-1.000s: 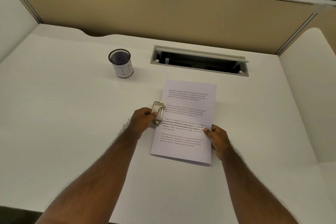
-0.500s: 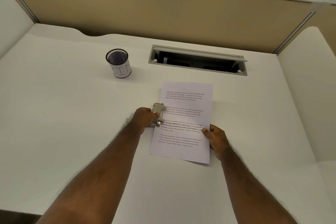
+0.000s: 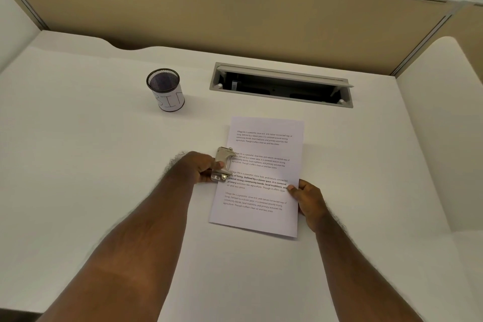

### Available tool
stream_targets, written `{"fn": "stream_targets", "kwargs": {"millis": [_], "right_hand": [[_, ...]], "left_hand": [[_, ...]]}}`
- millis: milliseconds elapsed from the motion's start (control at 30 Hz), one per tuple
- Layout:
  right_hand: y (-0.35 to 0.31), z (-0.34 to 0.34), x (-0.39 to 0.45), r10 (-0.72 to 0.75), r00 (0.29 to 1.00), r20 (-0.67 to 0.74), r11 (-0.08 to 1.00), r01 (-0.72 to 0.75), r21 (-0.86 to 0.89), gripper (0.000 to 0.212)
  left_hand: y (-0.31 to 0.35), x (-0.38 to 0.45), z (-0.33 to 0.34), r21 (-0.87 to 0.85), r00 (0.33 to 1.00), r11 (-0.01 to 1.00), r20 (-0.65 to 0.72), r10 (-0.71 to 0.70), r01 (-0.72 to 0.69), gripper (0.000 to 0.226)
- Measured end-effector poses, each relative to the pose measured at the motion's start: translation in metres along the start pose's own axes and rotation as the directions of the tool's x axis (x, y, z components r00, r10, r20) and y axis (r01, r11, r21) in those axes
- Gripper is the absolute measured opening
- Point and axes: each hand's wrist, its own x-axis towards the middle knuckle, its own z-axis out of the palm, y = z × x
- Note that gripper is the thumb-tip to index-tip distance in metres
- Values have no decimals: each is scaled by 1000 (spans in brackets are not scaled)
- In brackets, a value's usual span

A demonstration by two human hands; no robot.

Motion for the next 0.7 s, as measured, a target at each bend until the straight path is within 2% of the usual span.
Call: {"fn": "stream_targets", "kwargs": {"millis": [167,333,433,500,600,700], "right_hand": [[0,1,0,-3,1000,-4,1000,3,2,16],[-1,1,-2,-3,1000,-5,1000,3,-8,14],[-3,1,-4,-15,1000,-7,1000,15,-8,14],[-4,1,-5,-10,1000,-2,1000,10,2,16],[-4,0,-6,-3,1000,-3,1000,3,31,16],[-1,-2,-7,-18,999,-29,998,20,65,17]], "left_hand": [[-5,11,1,-11,997,999,-77,29,-30,18],[-6,7,2,4,995,999,-79,55,-54,19],[-6,-1,6,44,991,990,-15,132,-131,30],[-11,-2,5,56,978,978,-39,204,-202,37],[-22,-2,0,62,964,967,-81,252,-247,19],[-27,-7,-14,54,937,947,-136,322,-317,18]]}}
